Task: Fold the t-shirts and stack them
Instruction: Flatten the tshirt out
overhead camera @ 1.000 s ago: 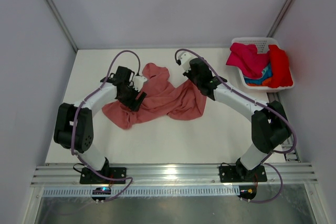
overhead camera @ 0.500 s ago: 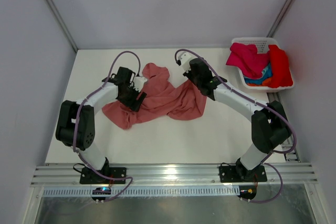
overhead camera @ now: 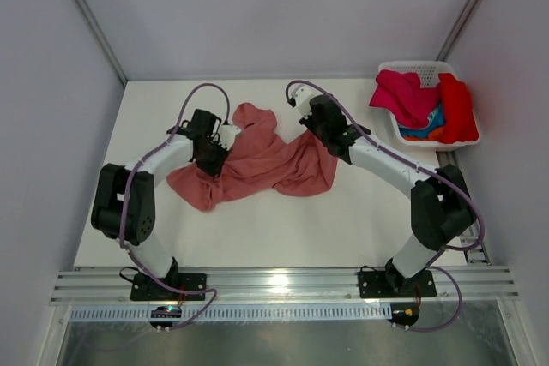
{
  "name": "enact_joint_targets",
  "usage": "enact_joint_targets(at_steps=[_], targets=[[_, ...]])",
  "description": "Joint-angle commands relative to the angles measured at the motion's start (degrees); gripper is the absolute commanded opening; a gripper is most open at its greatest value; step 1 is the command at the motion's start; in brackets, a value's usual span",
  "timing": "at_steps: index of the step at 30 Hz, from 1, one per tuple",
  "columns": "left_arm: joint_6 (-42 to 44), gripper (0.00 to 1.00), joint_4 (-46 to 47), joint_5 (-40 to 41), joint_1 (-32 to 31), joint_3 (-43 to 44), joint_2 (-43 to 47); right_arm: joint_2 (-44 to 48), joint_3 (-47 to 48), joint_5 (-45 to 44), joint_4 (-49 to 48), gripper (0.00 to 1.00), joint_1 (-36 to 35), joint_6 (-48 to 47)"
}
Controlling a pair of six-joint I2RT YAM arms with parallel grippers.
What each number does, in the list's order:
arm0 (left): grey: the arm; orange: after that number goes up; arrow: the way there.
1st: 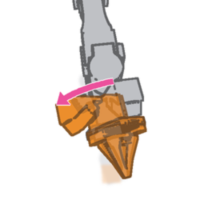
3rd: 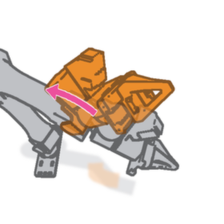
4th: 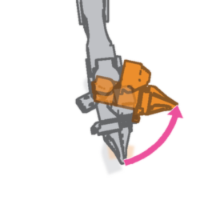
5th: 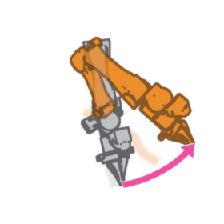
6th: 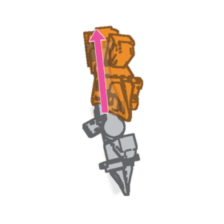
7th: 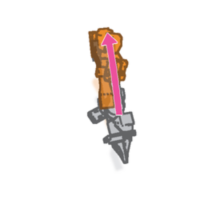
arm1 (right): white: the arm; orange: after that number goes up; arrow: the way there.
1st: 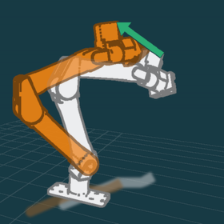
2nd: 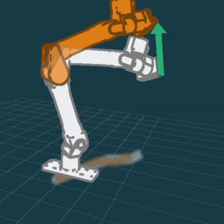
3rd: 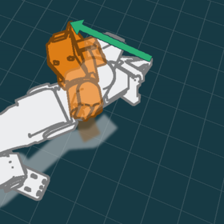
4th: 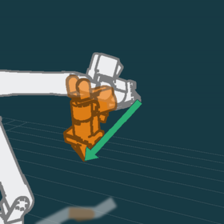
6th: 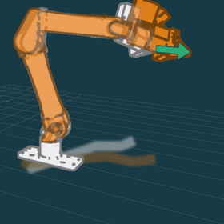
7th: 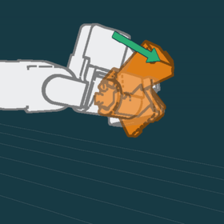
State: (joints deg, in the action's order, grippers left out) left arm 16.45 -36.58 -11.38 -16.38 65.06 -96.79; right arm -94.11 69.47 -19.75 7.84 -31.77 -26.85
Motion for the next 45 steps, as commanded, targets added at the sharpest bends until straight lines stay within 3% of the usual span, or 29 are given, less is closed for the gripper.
enact_joint_targets(at_steps=[1,9,14,23,33,36,39,41,45], targets=[[-0.4,0.00,1.9,-1.4,0.0,0.0,-0.3,1.1,0.5,0.4,-1.2,0.03,-0.3,-0.1],[-1.8,0.00,2.8,0.4,0.0,0.2,1.4,1.2,0.5,0.4,-1.1,0.03,-0.3,0.0],[-3.3,0.00,5.6,7.1,0.0,0.7,6.4,1.3,0.4,0.4,-1.2,0.03,-0.2,0.0],[-4.1,0.00,2.0,8.2,0.3,8.4,12.9,1.5,0.4,0.4,-1.2,0.03,-0.2,0.0],[-5.7,0.00,3.5,17.2,1.3,13.8,19.3,1.6,0.4,0.5,-1.2,0.03,-0.3,0.1],[-6.7,0.00,2.9,14.6,1.6,14.0,21.1,1.6,0.4,0.6,-1.1,0.03,-0.2,0.1],[-5.8,0.00,-2.2,1.7,1.6,14.9,20.1,1.5,0.5,0.6,-0.9,0.03,-0.2,0.2],[-4.1,0.00,-10.5,-7.0,1.4,15.4,15.9,1.4,0.7,0.7,-0.9,0.03,-0.3,0.3],[-1.9,0.00,-17.0,-10.8,0.8,12.7,7.9,1.3,0.8,0.9,-0.5,0.03,-0.2,0.6]])
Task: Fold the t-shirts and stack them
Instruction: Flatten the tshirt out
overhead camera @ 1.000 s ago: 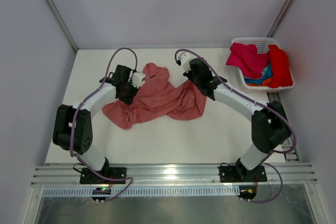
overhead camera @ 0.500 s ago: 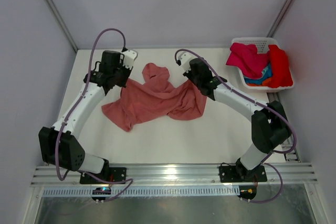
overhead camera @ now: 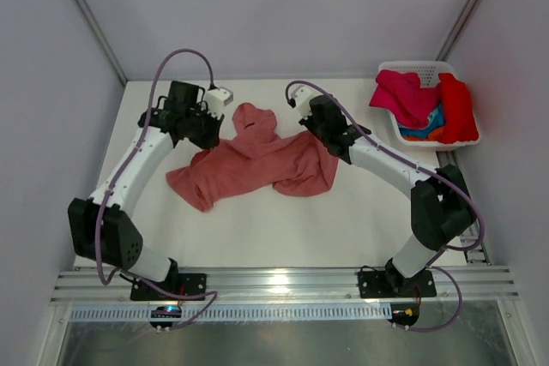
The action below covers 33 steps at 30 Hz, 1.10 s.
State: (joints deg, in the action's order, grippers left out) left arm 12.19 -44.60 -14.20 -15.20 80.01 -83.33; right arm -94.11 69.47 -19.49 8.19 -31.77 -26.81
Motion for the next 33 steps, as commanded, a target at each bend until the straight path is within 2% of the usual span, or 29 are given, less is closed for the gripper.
enact_joint_targets(at_steps=[1,4,9,15,20,21,22,23,24,25,33], targets=[[3.1,0.00,-8.2,-8.0,-0.7,-3.4,-6.6,1.3,0.8,0.7,-0.8,0.03,-0.3,0.5],[6.5,0.00,-6.8,-7.3,-1.8,-7.0,-10.1,1.3,0.8,0.6,-0.8,0.03,-0.2,0.5],[11.8,0.00,-9.9,-5.2,-4.9,-7.6,-16.1,0.9,0.9,0.5,-0.8,0.03,-0.2,0.5],[11.5,0.00,-8.7,-5.2,-7.5,-8.5,-20.4,0.5,1.1,0.4,-0.5,0.03,-0.2,0.4],[9.4,0.00,-7.1,-3.7,-7.8,-7.9,-19.7,0.3,1.0,0.4,-0.7,0.03,-0.2,0.1],[9.3,0.14,-7.3,-3.5,-7.9,-7.3,-19.2,0.4,1.0,0.4,-0.7,0.03,-0.2,0.0],[9.3,0.31,-7.5,-2.7,-7.9,-7.1,-18.9,0.4,0.9,0.4,-0.7,0.03,-0.2,-0.1],[9.1,0.57,-7.6,-2.4,-8.0,-6.9,-18.5,0.4,0.9,0.3,-0.7,0.03,-0.2,-0.1],[8.7,0.93,-7.3,-2.3,-7.9,-7.1,-17.8,0.3,0.9,0.3,-0.7,0.03,-0.3,-0.1],[8.6,0.99,-6.8,-2.4,-8.0,-7.4,-16.4,0.3,0.9,0.3,-0.7,0.03,-0.3,-0.1],[8.1,0.99,-6.2,-3.1,-8.3,-8.4,-14.8,0.4,1.0,0.7,-0.5,0.03,-0.2,0.0]])
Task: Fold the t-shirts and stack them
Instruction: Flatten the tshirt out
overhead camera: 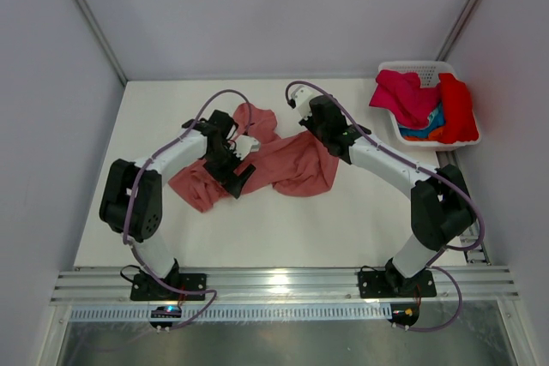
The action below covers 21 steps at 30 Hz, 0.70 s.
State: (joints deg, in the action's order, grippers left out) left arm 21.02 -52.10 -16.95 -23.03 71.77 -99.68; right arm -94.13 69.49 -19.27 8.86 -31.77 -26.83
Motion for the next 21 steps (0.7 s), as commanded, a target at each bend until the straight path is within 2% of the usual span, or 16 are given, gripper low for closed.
enact_joint_targets(at_steps=[1,21], targets=[[-0.7,0.99,1.6,-0.3,-0.4,-0.6,1.5,0.4,1.0,0.5,-1.1,0.03,-0.2,0.0],[-3.0,0.99,6.5,1.9,-1.3,-3.3,-1.4,0.4,1.0,0.5,-1.0,0.03,-0.2,-0.1]])
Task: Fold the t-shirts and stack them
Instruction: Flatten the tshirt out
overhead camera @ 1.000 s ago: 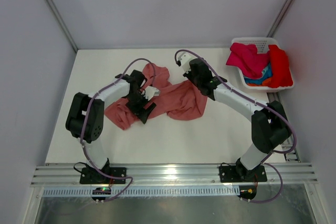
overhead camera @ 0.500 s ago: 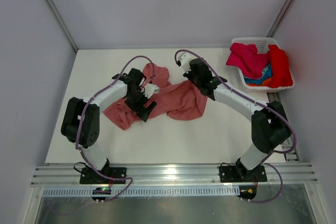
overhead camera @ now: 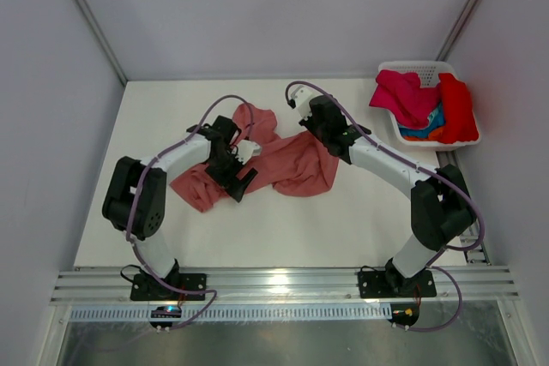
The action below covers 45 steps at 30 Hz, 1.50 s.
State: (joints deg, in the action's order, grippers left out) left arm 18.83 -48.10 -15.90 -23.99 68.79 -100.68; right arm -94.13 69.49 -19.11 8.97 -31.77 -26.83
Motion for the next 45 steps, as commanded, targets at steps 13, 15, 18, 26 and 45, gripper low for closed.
enact_joint_targets(at_steps=[13,15,18,26,45], targets=[[-2.4,0.82,5.0,3.1,-0.4,-0.6,-0.6,0.4,0.9,0.4,-1.1,0.03,-0.2,-0.2],[-2.5,0.80,4.9,3.2,-0.4,-0.7,-0.6,0.5,0.9,0.4,-1.0,0.03,-0.3,-0.2],[-2.5,0.75,4.9,3.5,-0.4,-0.6,-0.5,0.6,0.9,0.4,-1.1,0.03,-0.2,-0.2],[-2.9,0.70,5.3,5.2,-0.4,-0.8,-1.2,0.7,0.9,0.4,-1.0,0.03,-0.2,-0.3],[-5.2,0.15,7.7,14.5,-0.4,-0.9,-2.0,0.8,0.9,0.4,-0.9,0.03,-0.2,-0.2]])
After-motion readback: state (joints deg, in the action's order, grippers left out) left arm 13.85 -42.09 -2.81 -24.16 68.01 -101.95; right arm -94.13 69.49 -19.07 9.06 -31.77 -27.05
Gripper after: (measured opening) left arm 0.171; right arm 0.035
